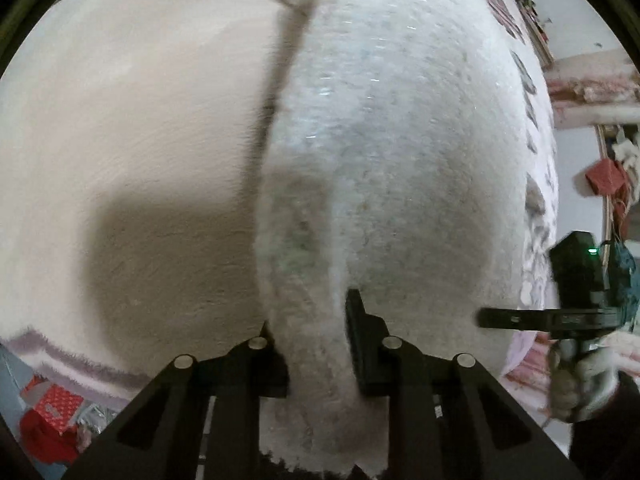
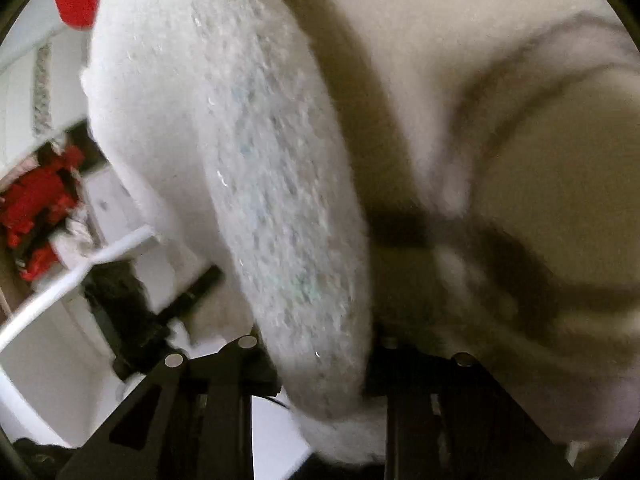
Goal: Fold large clothes
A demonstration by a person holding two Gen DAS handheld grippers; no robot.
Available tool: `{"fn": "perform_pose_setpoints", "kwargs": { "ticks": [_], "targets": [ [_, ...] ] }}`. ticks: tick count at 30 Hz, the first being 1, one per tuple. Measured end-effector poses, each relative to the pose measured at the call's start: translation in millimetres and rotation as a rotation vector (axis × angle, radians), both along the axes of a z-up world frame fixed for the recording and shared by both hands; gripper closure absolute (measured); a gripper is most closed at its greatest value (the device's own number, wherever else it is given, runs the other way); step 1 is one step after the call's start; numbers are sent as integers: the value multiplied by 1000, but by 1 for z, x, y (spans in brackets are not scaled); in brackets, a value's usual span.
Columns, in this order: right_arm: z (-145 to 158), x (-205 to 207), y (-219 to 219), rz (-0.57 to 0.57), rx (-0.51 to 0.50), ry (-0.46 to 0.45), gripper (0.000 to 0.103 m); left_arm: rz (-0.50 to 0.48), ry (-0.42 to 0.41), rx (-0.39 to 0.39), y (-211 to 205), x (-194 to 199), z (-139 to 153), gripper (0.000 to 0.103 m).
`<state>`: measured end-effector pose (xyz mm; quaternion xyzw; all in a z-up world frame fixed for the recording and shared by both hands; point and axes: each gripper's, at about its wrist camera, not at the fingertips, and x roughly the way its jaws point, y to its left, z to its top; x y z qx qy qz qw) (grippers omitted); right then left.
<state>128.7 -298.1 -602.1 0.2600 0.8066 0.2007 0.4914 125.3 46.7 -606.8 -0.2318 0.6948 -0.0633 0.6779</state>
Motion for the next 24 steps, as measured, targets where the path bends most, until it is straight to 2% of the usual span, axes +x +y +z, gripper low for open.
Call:
{"fn": "perform_pose_setpoints", "kwargs": {
  "ticks": [1, 2, 4, 7, 8, 10, 11, 12, 13, 14, 17, 18, 21, 23, 24],
  "targets": [
    [7, 6, 0, 44, -66, 7, 66, 14, 0, 2, 1, -2, -3, 84],
    [14, 9, -3, 53, -115, 11, 66, 26, 0, -3, 0, -5, -4, 84],
    [57, 34, -12, 27, -181, -97, 66, 48, -2, -5, -2, -5, -5, 84],
    [112, 78, 15, 73, -172, -264, 67, 63, -10, -4, 3, -7, -4, 84],
    [129, 100, 44, 141, -150, -331, 68, 67, -11, -6, 4, -8, -5, 84],
    [139, 129, 92, 252, -149, -416, 77, 80, -10, -10, 4, -9, -6, 84],
    [140, 149, 129, 325, -164, -487, 77, 80, -10, -12, 13, -8, -4, 84],
    [136, 162, 156, 380, -173, -512, 79, 78, -11, -9, 13, -9, -3, 84],
    [125, 178, 187, 440, -216, -535, 86, 77, -14, -7, 13, -10, -2, 84],
    [114, 190, 206, 485, -245, -529, 86, 78, -15, -8, 13, -10, -2, 84],
    [47, 208, 257, 686, -376, -425, 90, 105, -21, -23, 13, -12, -4, 84],
    [34, 213, 263, 696, -391, -405, 91, 119, -22, -28, 15, -12, -5, 84],
    [17, 227, 272, 663, -379, -337, 93, 155, 11, -42, 25, -12, -6, 81],
    [23, 234, 271, 650, -355, -292, 93, 181, 68, -33, 30, -13, 7, 81],
    [38, 236, 266, 638, -328, -274, 93, 188, 76, -16, 33, -15, 19, 81]
  ]
}}
